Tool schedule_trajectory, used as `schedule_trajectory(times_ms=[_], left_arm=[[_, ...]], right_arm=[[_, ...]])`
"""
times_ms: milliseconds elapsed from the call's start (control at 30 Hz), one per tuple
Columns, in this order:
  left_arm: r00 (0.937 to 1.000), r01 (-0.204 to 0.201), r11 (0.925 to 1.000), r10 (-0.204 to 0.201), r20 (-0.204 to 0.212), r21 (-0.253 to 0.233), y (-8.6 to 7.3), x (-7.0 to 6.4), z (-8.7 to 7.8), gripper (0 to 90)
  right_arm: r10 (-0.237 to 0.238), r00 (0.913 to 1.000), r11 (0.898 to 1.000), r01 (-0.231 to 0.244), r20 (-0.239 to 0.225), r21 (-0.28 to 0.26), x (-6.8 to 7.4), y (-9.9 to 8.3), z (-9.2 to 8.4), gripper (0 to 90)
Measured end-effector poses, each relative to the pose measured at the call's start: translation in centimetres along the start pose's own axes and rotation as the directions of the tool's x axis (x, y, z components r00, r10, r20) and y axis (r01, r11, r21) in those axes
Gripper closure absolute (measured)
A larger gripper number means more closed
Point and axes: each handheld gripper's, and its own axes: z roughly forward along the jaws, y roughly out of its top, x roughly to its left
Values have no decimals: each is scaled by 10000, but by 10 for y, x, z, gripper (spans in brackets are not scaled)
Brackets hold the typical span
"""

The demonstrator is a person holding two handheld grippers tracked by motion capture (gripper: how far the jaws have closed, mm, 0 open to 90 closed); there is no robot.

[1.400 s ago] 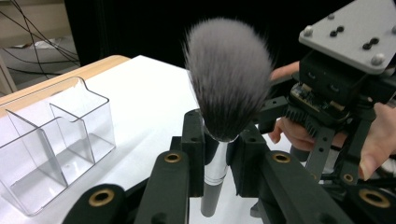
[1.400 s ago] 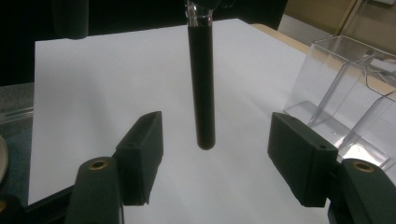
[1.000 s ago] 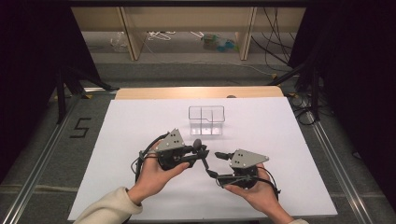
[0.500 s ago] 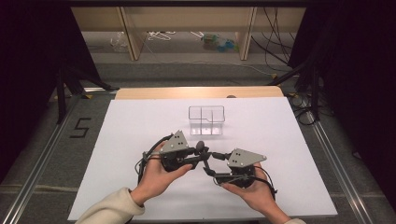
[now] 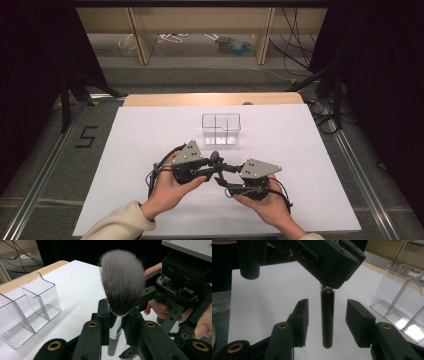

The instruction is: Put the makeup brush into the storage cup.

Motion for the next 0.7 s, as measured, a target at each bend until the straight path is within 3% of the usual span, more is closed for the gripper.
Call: schedule_trajectory(times_ms=[533, 700], left_arm=[[10000, -33, 10000, 33, -76, 10, -1, 1, 1, 772], [10000, -25, 10000, 25, -38, -6, -1, 1, 1, 772]], right_arm=[[130, 9999, 9998, -130, -23, -139, 1, 0, 4, 585], [161, 9998, 9998, -162, -149, -99, 1, 0, 5, 649]])
